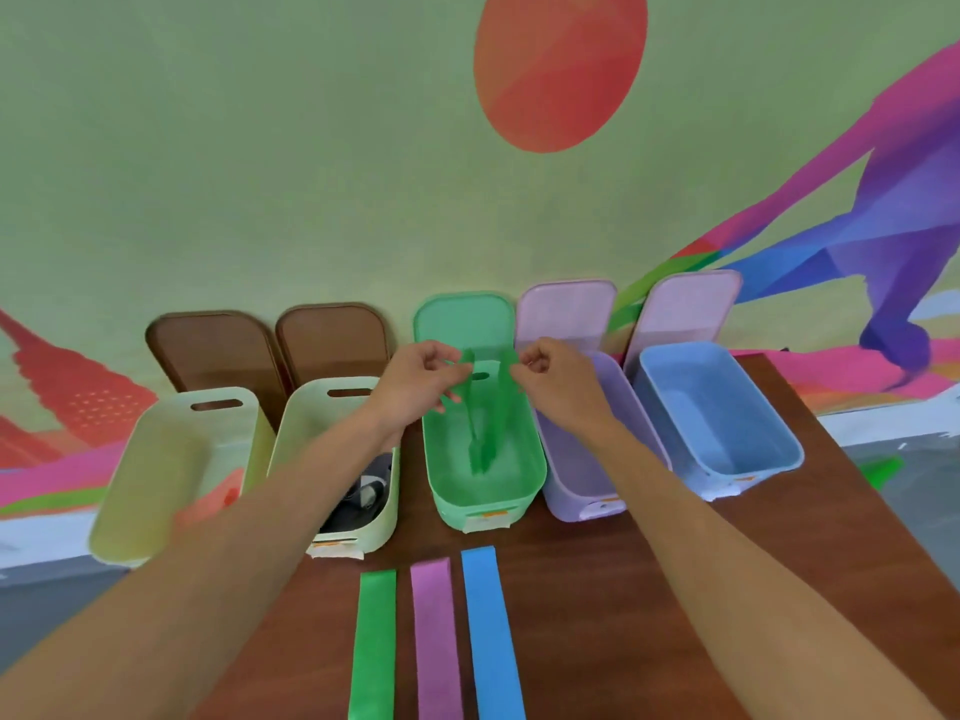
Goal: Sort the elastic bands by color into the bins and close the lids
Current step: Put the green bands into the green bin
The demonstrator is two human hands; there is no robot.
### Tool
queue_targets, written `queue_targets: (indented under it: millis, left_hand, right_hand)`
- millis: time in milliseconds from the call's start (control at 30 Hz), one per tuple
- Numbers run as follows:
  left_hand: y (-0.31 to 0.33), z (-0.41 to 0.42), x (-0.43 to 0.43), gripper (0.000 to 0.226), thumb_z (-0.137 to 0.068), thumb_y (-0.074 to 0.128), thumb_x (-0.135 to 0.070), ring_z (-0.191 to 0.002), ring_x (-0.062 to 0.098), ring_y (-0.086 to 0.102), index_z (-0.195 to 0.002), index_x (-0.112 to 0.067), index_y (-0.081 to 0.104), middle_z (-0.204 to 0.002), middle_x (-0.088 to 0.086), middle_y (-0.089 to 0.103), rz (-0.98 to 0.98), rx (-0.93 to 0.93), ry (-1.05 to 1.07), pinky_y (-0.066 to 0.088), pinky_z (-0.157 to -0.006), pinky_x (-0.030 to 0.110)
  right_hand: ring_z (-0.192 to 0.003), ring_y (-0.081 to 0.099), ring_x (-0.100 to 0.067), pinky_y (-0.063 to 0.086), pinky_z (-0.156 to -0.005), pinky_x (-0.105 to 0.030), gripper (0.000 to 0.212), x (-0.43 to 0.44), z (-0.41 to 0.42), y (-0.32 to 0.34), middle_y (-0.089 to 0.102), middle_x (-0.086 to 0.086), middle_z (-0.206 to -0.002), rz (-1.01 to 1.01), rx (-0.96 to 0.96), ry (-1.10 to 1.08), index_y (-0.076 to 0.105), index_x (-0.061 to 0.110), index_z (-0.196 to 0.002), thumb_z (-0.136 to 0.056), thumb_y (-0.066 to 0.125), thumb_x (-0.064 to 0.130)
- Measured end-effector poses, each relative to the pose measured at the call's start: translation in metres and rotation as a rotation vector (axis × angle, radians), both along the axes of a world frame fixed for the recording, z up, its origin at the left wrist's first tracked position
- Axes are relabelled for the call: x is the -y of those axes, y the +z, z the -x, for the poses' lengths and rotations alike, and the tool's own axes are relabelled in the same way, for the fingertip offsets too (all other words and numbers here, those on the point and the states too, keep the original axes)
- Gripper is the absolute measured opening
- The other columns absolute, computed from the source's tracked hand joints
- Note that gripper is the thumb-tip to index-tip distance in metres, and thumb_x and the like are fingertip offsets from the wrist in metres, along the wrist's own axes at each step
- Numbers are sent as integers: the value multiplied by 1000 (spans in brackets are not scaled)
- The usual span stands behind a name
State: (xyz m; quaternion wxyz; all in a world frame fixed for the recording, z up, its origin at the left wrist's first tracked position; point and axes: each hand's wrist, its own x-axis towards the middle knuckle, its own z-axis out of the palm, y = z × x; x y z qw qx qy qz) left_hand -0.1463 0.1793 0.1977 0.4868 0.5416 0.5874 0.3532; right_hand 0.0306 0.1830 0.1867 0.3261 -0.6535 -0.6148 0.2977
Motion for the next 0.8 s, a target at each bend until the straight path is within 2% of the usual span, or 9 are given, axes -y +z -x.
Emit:
queue_targets:
  millis: [67,133,200,300,400,533,667,800]
  left_hand:
    - [-22,0,2,19,-90,62,-14,-55,7,60,-107,-7,57,-79,3,55,64,-19,-3,45,-49,19]
    - [-40,1,4,24,-91,59,-10,-59,7,61,-114,-5,55,-85,7,57,128,-32,-8,47,-49,17]
    - [-55,3,7,29,-92,55,-6,-63,8,62,-120,-5,53,-97,12,61,187,-33,-14,48,-52,18]
    - [-69,10,16,30,-93,52,-6,-71,11,62,-122,-8,54,-107,14,61,230,-22,-17,50,-59,20]
    - [-75,22,33,18,-94,50,-9,-76,12,63,-106,-16,60,-103,9,64,248,-26,-33,50,-64,21]
    - [-81,45,65,17,-95,50,-11,-78,13,64,-106,-13,63,-94,5,67,284,-34,-15,49,-66,19]
    - [-105,74,108,15,-95,50,-11,-78,14,64,-101,-15,64,-91,4,68,364,-49,-29,48,-70,23]
    - [-140,98,142,18,-92,50,-6,-75,14,63,-98,-14,65,-86,4,66,434,-63,-10,47,-70,26]
  right_hand:
    - [-75,58,-17,53,-80,-37,12,-2,-4,-22,61,-1,-80,86,8,25,65,11,-95,-84,62,16]
    - [-75,61,-19,54,-85,-42,16,0,-7,-38,65,-1,-84,177,19,60,65,12,-100,-86,61,17]
    - [-69,62,-19,55,-83,-39,19,5,-9,-48,67,-2,-89,260,18,82,63,12,-104,-86,60,17]
    - [-62,63,-18,53,-71,-32,16,16,-10,-59,65,2,-86,347,4,116,60,17,-102,-86,59,17]
    - [-58,61,-14,49,-61,-22,13,28,-10,-68,63,5,-86,373,7,154,60,19,-101,-87,58,18]
    - [-69,60,-12,52,-76,-29,17,47,6,-73,66,1,-91,365,68,281,67,12,-98,-90,54,19]
    - [-65,63,-5,43,-58,-13,14,70,31,-82,65,7,-98,418,80,453,66,21,-100,-93,54,26]
    - [-66,64,-5,46,-58,-16,13,89,52,-102,65,8,-98,486,49,536,65,24,-100,-92,56,29]
